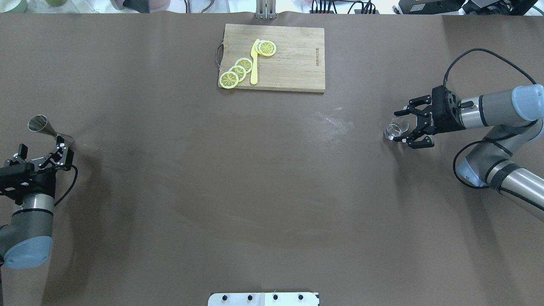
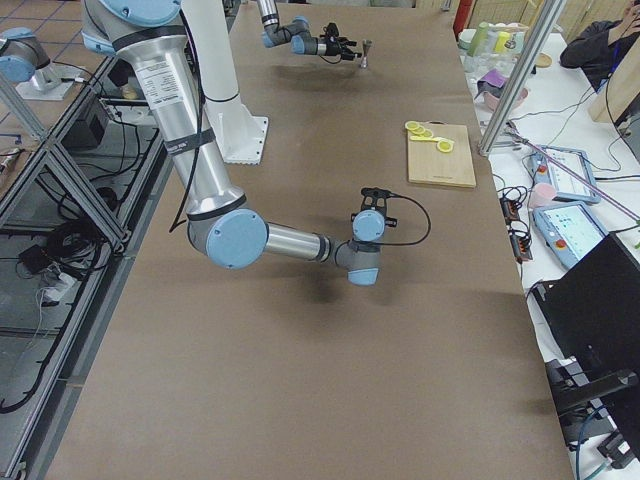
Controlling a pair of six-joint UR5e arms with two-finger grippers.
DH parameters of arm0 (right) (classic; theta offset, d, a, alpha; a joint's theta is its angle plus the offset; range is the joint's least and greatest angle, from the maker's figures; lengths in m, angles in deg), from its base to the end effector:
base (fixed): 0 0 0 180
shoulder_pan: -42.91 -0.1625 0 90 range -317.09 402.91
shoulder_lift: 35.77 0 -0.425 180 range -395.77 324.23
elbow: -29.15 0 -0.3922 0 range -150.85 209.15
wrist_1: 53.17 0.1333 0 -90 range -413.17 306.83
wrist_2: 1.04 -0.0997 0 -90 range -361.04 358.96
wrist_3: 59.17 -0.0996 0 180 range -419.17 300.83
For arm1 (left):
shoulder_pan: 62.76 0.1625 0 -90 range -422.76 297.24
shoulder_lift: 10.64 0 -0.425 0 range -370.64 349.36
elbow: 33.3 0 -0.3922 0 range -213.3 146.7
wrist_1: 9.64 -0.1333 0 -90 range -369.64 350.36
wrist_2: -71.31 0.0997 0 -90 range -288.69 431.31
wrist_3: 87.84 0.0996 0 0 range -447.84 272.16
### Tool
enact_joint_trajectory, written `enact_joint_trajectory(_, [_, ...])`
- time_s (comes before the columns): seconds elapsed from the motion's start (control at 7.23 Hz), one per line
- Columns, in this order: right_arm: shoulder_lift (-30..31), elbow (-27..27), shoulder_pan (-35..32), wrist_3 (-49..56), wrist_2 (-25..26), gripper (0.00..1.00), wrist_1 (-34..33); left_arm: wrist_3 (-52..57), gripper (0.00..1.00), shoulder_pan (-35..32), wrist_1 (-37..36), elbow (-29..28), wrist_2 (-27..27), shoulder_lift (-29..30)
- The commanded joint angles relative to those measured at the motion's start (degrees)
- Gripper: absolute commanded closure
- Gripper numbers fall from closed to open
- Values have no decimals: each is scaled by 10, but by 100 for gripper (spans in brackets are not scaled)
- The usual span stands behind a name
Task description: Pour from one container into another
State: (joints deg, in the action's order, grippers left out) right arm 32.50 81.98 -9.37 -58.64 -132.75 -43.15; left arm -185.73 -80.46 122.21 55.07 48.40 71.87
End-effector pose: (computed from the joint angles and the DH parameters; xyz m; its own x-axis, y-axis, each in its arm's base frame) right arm -0.3256 -0.5305 0.5695 0.1847 -0.9813 0.0536 0.0595 0.0656 0.9961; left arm 0.3476 -0.3472 0.6247 0.7124 -0.2835 -0.6419 0.6972 0.1823 0.6933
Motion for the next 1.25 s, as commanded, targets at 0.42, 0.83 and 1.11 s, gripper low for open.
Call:
enact_joint_trajectory(0.42, [-1,-3,11,-9,14,27,0,5,10,-32,-1,-41,-28,43])
enact_joint_trajectory(0.83, [-2,-4,12,-24,13,46,0,5,47,-41,1,-44,-33,52])
enact_joint_trajectory(1.11, [-2,-4,11,-34,10,84,0,4,72,-44,1,-44,-33,52])
